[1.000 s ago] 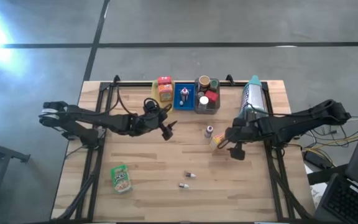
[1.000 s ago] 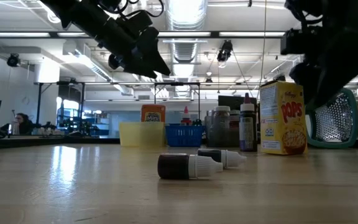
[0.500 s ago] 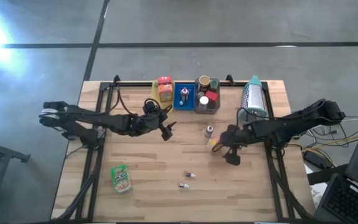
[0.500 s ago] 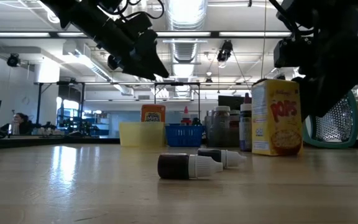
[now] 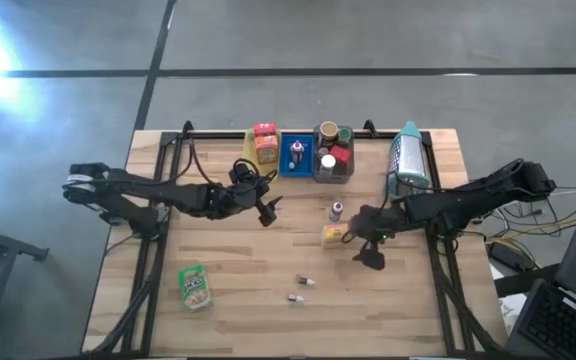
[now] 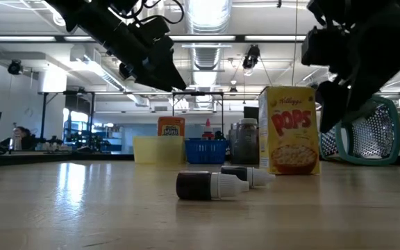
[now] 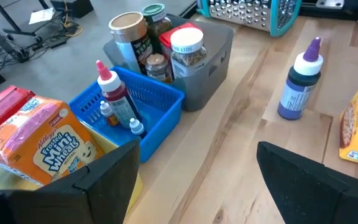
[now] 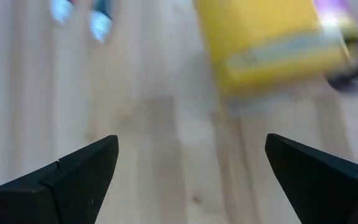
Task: Pick & Place Kitchen Items
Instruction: Put the yellow cereal box into the yellow bin
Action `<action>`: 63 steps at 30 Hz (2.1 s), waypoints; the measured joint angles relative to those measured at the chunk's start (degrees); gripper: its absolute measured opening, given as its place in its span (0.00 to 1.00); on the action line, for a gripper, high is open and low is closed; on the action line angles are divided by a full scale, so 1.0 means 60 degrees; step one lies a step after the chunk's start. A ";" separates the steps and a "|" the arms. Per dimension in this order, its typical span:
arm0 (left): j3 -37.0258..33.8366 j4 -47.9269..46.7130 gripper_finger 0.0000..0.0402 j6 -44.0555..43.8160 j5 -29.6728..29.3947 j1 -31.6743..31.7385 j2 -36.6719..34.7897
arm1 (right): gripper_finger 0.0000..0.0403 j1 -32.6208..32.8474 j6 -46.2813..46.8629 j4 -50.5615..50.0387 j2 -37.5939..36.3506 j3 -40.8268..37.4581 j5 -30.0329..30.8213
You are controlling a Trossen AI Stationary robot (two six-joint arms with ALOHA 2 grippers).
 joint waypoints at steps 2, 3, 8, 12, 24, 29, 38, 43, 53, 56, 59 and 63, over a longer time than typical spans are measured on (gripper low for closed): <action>0.0000 -0.0025 0.82 0.0001 0.0000 0.0000 0.0000 | 0.99 0.0000 -0.0025 -0.0424 0.0004 -0.0005 0.0360; 0.0000 -0.0029 0.82 0.0001 0.0000 0.0000 0.0000 | 0.99 0.0000 -0.0028 -0.0491 0.0002 -0.0038 0.0574; 0.0000 -0.0035 0.82 -0.0019 0.0000 0.0000 0.0000 | 0.99 0.0000 -0.0244 -0.0341 0.0042 -0.0255 0.1673; 0.0000 -0.0043 0.82 -0.0021 0.0019 0.0000 0.0000 | 0.99 -0.0007 -0.0791 0.0603 0.0051 -0.0643 0.2058; 0.0000 -0.0054 0.82 -0.0028 0.0036 0.0000 0.0000 | 0.99 -0.0004 -0.1569 0.3624 0.0527 -0.1992 0.2094; 0.0000 -0.0033 0.82 -0.0032 0.0036 0.0001 0.0000 | 0.99 -0.0004 -0.1803 0.4713 0.1256 -0.2277 0.2188; 0.0000 -0.0029 0.82 -0.0054 0.0040 0.0000 0.0000 | 0.99 -0.0004 -0.2199 0.6673 0.2806 -0.2233 0.2305; 0.0000 -0.0032 0.82 -0.0054 0.0040 0.0000 0.0000 | 0.99 -0.0004 -0.2207 0.7440 0.3147 -0.2244 0.2300; 0.0000 -0.0029 0.82 -0.0050 0.0040 0.0000 0.0000 | 0.90 -0.0004 -0.2198 0.7762 0.3155 -0.2259 0.2279; 0.0000 -0.0022 0.82 -0.0047 0.0040 0.0000 0.0000 | 0.83 -0.0004 -0.2167 0.7776 0.3155 -0.2259 0.2277; 0.0000 -0.0011 0.82 -0.0047 0.0040 0.0000 0.0000 | 0.75 -0.0004 -0.2163 0.7806 0.3155 -0.2259 0.2280; 0.0000 -0.0007 0.82 -0.0043 0.0040 0.0000 0.0000 | 0.64 -0.0004 -0.2118 0.7935 0.3155 -0.2259 0.2276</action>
